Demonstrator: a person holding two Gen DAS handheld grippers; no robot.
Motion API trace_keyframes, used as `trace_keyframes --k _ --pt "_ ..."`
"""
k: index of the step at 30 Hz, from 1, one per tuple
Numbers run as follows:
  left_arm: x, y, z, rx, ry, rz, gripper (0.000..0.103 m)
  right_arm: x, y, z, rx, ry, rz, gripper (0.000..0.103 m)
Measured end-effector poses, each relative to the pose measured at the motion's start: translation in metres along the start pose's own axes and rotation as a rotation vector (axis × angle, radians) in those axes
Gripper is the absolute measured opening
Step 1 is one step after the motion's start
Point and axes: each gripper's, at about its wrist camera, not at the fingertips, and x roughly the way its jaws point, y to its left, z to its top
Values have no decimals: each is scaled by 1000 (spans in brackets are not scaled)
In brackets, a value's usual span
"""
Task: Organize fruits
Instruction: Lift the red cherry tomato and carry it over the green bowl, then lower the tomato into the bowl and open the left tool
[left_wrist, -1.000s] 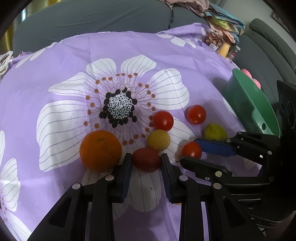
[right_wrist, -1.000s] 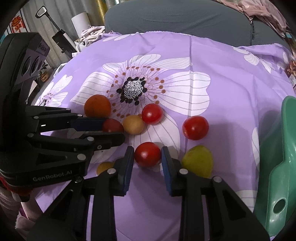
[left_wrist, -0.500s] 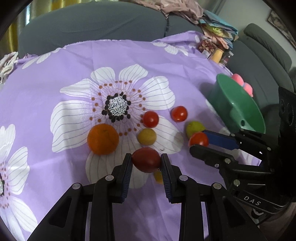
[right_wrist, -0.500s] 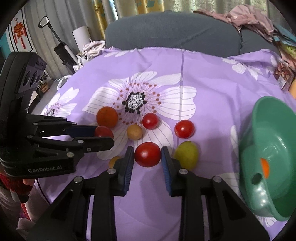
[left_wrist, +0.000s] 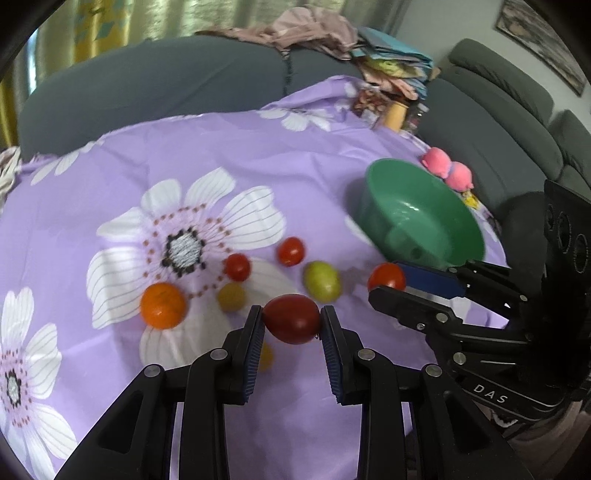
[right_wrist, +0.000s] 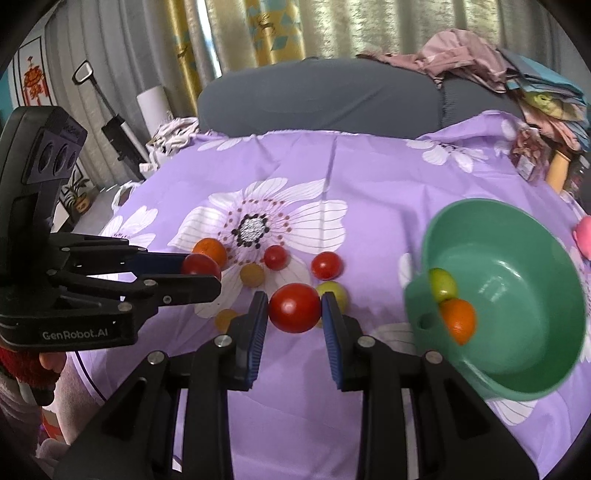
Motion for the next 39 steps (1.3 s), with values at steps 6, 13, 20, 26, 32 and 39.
trace_keyframes --k 6,13,20,26,32,39 --pt "5 -27 16 59 -4 -17 31 -21 -20 -3 37 -45 -22 30" --pt "13 -58 33 125 -9 -34 31 -39 -47 -6 83 -87 -54 30" --pt "24 -88 49 192 1 -50 31 -47 -72 -13 141 -111 -85 30" --pt "35 -110 62 239 6 -58 31 -52 -92 -18 184 -126 -109 30" --pt "49 -124 72 266 19 -64 31 -53 -108 -23 216 -130 -127 30" --pt "66 -137 78 289 46 -60 31 -53 -122 -27 243 -133 -143 30"
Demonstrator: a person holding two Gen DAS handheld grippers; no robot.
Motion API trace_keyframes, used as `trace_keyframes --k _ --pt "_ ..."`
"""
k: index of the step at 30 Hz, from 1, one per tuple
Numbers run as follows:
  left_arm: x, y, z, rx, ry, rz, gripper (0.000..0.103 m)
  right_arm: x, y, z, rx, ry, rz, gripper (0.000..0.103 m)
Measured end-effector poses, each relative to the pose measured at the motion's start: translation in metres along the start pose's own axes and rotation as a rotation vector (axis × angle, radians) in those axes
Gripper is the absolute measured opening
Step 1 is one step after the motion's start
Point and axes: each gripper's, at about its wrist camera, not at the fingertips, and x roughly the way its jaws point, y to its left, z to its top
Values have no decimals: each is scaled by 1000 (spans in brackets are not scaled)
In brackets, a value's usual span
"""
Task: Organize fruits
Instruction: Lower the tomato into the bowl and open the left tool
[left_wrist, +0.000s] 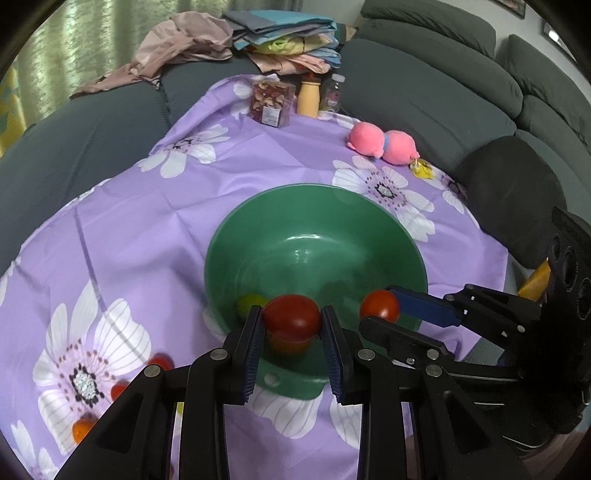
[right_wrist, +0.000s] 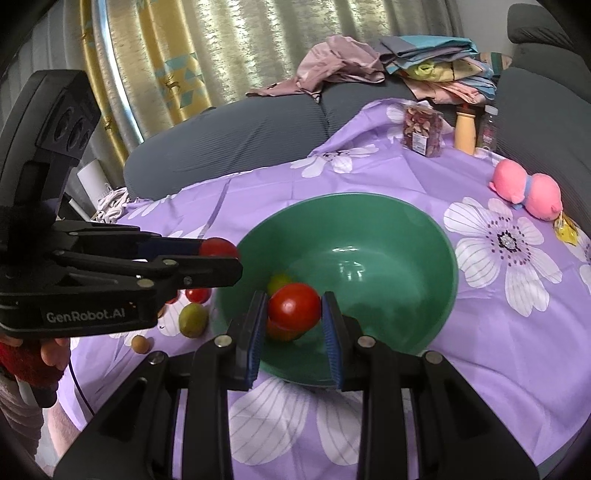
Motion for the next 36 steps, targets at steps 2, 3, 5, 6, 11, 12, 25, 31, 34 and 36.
trace_keyframes --k 2,3,5,6,11,12,25,31,34,36 --pt "5 -2 1 3 9 1 31 1 -2 0 4 1 -2 30" --pt "7 -3 2 4 14 2 31 1 -4 0 6 1 -3 30" --pt "11 -4 2 7 22 4 31 2 -7 0 11 3 -3 30" --pt "12 -5 2 8 26 4 31 3 -8 0 13 5 -4 30" --pt "18 -7 3 13 41 6 31 5 -12 0 19 10 -6 30" --pt "19 -7 3 14 43 7 31 6 -12 0 19 11 -6 30" --pt "25 -9 2 21 60 22 31 8 -13 1 23 19 -8 30" --pt "25 -8 3 20 61 25 31 8 -13 1 26 20 -8 32" --pt "24 -7 3 17 58 28 31 8 -12 1 21 21 -6 32" --pt "22 -7 2 15 53 25 31 7 -12 0 19 20 -5 32"
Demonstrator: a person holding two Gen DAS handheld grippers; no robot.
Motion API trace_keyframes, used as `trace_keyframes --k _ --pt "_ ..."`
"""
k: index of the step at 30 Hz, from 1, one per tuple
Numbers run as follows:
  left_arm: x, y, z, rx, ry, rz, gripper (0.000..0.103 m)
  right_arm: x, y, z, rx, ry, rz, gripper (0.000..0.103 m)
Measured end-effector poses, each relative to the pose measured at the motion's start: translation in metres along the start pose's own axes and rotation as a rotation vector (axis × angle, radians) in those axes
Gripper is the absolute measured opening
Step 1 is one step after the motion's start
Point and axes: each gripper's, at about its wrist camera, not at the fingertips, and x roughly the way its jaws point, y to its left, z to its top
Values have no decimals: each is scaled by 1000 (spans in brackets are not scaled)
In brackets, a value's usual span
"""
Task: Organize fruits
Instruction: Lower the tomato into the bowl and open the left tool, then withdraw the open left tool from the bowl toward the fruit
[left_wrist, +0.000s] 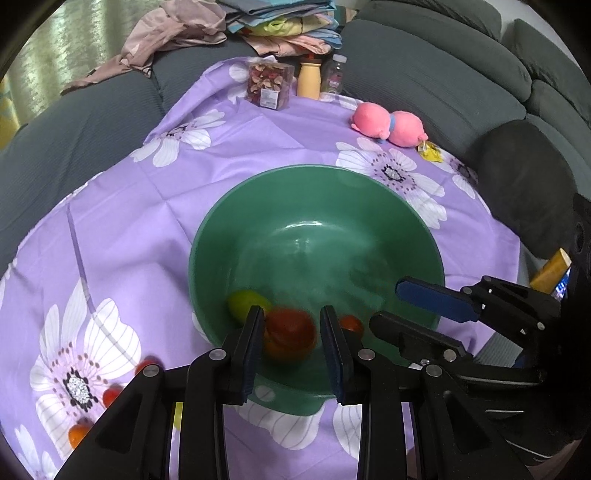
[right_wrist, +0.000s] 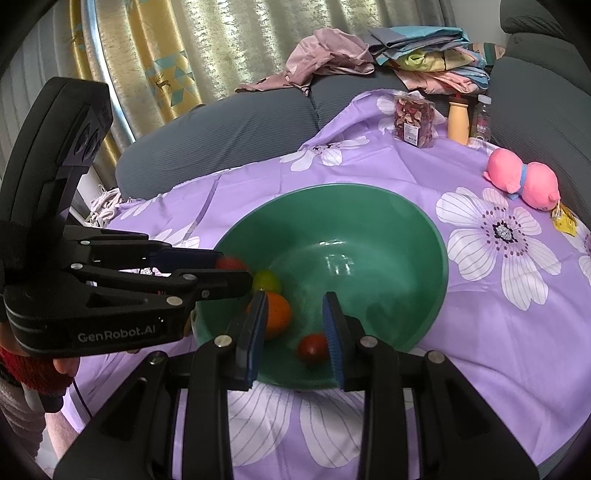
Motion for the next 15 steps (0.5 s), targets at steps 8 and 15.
trace_keyframes --k 8,15 --pt "-8 3 0 -13 -16 12 31 -2 1 0 0 -1 -1 32" --pt "-18 6 -4 -26 -28 36 31 -7 3 0 2 0 -4 38"
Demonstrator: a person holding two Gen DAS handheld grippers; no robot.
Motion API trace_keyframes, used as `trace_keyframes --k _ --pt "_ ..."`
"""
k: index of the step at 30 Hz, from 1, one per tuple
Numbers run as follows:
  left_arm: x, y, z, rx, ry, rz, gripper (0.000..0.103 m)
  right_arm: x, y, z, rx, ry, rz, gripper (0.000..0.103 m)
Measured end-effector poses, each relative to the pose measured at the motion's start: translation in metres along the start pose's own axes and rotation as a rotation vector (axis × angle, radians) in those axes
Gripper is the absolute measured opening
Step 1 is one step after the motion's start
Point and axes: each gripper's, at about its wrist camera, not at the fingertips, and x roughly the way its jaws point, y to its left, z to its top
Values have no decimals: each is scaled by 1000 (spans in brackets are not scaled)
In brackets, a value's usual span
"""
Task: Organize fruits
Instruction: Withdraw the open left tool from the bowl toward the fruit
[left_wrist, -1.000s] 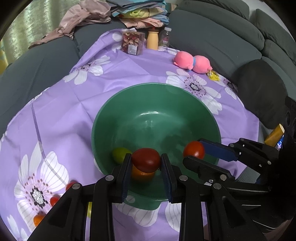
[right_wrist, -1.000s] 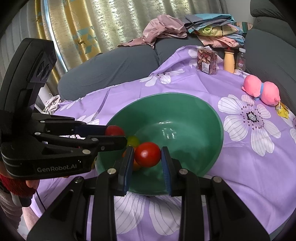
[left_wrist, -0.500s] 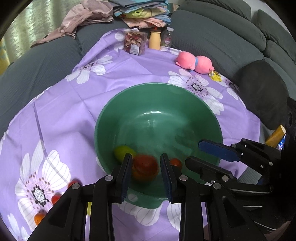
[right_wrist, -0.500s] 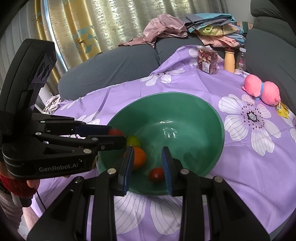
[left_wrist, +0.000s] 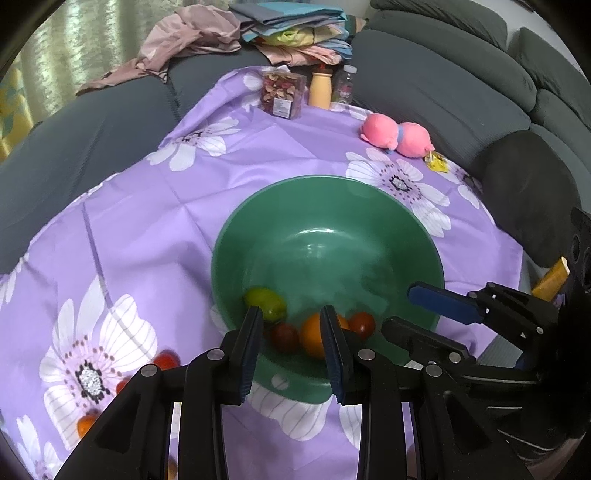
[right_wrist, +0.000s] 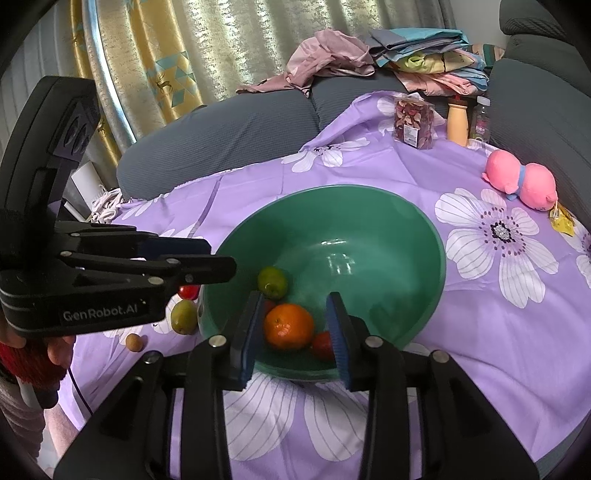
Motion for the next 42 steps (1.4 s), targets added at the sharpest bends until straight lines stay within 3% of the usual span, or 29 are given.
trace_keyframes --k 3,5,7,13,23,42 --pt "-5 4 -4 -12 -3 16 35 -2 1 -1 2 1 2 43" --pt "-8 8 -8 -26 -5 28 52 -5 3 -2 3 0 1 47" --pt "-11 11 -12 -41 -8 37 55 -7 5 -3 4 -1 0 51" --pt "-23 24 -26 -89 -12 55 55 -13 14 -7 2 9 -2 61" --pt "-45 44 -55 -164 -27 72 64 -20 45 -11 -61 23 24 67" --pt "-68 80 -111 -278 -22 83 64 -22 92 -18 -157 61 40 70"
